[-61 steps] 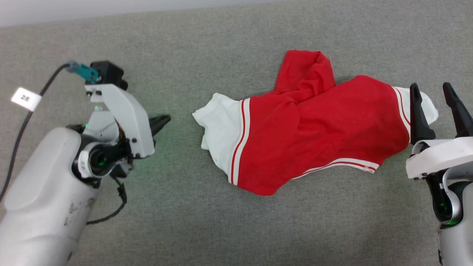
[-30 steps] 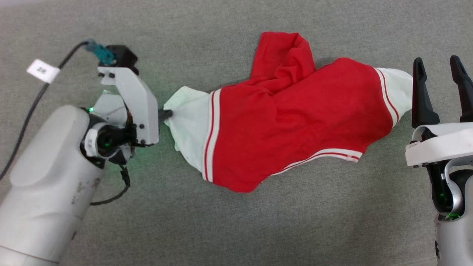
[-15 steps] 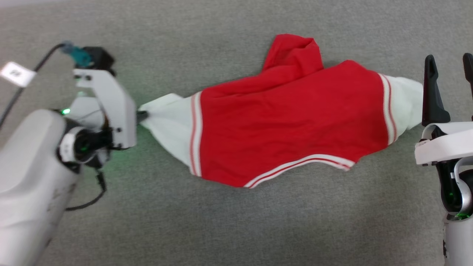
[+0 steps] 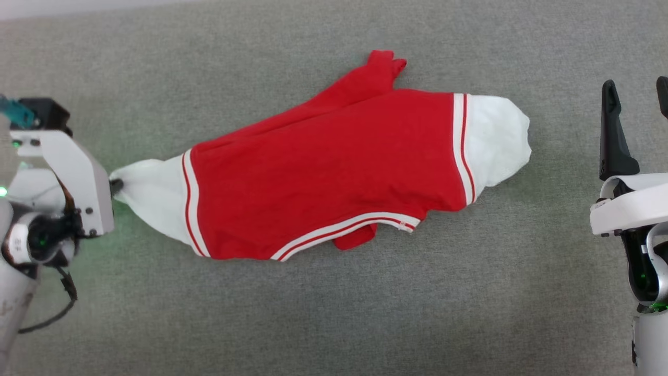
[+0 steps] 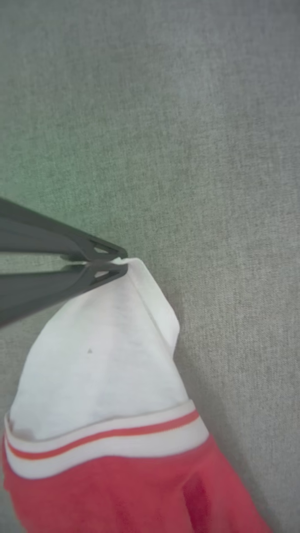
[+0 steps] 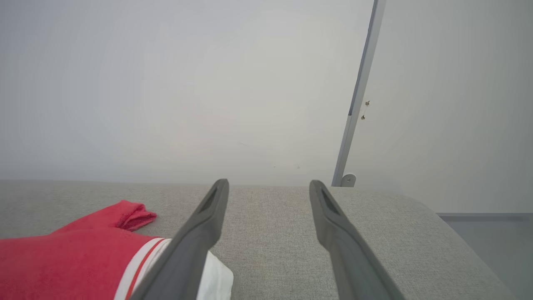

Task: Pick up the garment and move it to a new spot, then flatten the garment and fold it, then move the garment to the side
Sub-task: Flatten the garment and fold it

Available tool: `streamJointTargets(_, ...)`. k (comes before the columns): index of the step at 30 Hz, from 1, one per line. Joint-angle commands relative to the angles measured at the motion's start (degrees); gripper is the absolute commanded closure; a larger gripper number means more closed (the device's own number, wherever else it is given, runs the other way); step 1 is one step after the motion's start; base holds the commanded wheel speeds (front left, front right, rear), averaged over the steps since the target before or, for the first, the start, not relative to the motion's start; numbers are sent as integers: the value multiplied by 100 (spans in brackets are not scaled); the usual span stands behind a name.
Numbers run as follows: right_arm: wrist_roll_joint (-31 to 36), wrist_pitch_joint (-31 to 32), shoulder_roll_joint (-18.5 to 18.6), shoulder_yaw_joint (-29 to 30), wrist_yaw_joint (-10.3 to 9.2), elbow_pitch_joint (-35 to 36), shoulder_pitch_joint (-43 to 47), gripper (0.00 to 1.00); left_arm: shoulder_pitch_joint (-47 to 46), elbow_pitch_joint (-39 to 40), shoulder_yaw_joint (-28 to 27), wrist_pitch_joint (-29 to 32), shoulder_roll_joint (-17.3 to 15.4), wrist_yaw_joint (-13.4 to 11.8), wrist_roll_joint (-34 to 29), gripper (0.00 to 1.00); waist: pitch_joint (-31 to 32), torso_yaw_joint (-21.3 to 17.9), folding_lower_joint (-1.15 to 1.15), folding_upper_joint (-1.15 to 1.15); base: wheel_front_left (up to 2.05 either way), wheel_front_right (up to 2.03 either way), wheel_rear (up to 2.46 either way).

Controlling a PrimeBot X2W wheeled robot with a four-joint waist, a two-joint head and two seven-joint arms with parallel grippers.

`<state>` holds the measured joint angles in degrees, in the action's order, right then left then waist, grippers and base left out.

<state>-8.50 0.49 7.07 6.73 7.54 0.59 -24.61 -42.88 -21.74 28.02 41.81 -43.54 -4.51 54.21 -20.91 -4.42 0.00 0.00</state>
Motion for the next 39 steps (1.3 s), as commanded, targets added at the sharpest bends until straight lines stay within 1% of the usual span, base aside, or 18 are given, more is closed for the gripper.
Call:
streamJointTargets(1,5,11,27,-23,-9,19,39,0,102,-76,-35,-67,42,25,76,100,17,22,0,0,0,0,0)
streamJointTargets(4,-1,36,28,-40,-9,21,33,0,177,-224,-28,-149,121,63,124,100,31,34,0,0,0,0,0)
streamJointTargets(6,-13,55,36,-45,-9,28,21,0,190,-294,11,-195,156,137,103,100,38,33,0,0,0,0,0)
streamJointTargets(7,-20,72,38,-56,-9,31,13,0,177,-339,19,-215,164,158,85,93,39,29,0,0,0,0,0)
streamJointTargets(8,-30,86,45,-62,-9,36,8,0,173,-400,26,-225,193,173,97,76,38,27,0,0,0,0,0)
streamJointTargets(9,-34,91,53,-65,-9,41,7,0,165,-442,36,-245,220,185,102,67,41,26,0,0,0,0,0)
streamJointTargets(10,-44,100,61,-65,-9,47,7,0,150,-478,46,-254,238,194,97,12,44,25,0,0,0,0,0)
streamJointTargets(11,-45,103,69,-65,-9,50,10,0,133,-517,51,-274,256,204,89,0,46,22,0,0,0,0,0)
streamJointTargets(15,-90,176,93,-75,-9,55,22,0,114,-655,92,-299,327,239,89,0,65,11,0,0,0,0,0)
streamJointTargets(20,-289,629,199,-215,-9,-45,-72,0,111,-864,185,-292,464,294,83,1,86,13,0,0,0,0,0)
streamJointTargets(21,-333,772,243,-251,-9,-92,-105,0,107,-895,205,-287,494,295,79,29,84,21,0,0,0,0,0)
streamJointTargets(23,-397,1121,307,-303,-9,-246,-188,0,76,-992,225,-277,561,294,100,64,69,45,0,0,0,0,0)
streamJointTargets(24,-455,1290,349,-328,-9,-317,-240,0,51,-1031,235,-276,596,314,106,100,52,61,0,0,0,0,0)
streamJointTargets(29,-757,2223,535,-484,-9,-787,-545,0,-136,-1213,270,-302,779,407,138,100,-57,196,0,0,0,0,0)
streamJointTargets(30,-757,2223,535,-484,-9,-787,-545,0,-136,-1213,270,-302,779,407,138,100,-57,196,0,0,0,0,0)
streamJointTargets(31,-809,2409,575,-495,-9,-887,-609,0,-181,-1233,289,-314,824,416,126,100,-85,234,0,0,0,0,0)
streamJointTargets(32,-829,2598,663,-544,-9,-978,-664,0,-225,-1267,307,-327,864,448,105,100,-107,272,0,0,0,0,0)
streamJointTargets(39,-1300,3739,846,-736,-9,-1689,-1153,0,-499,-1515,452,-480,1183,682,27,100,-276,538,0,0,0,0,0)
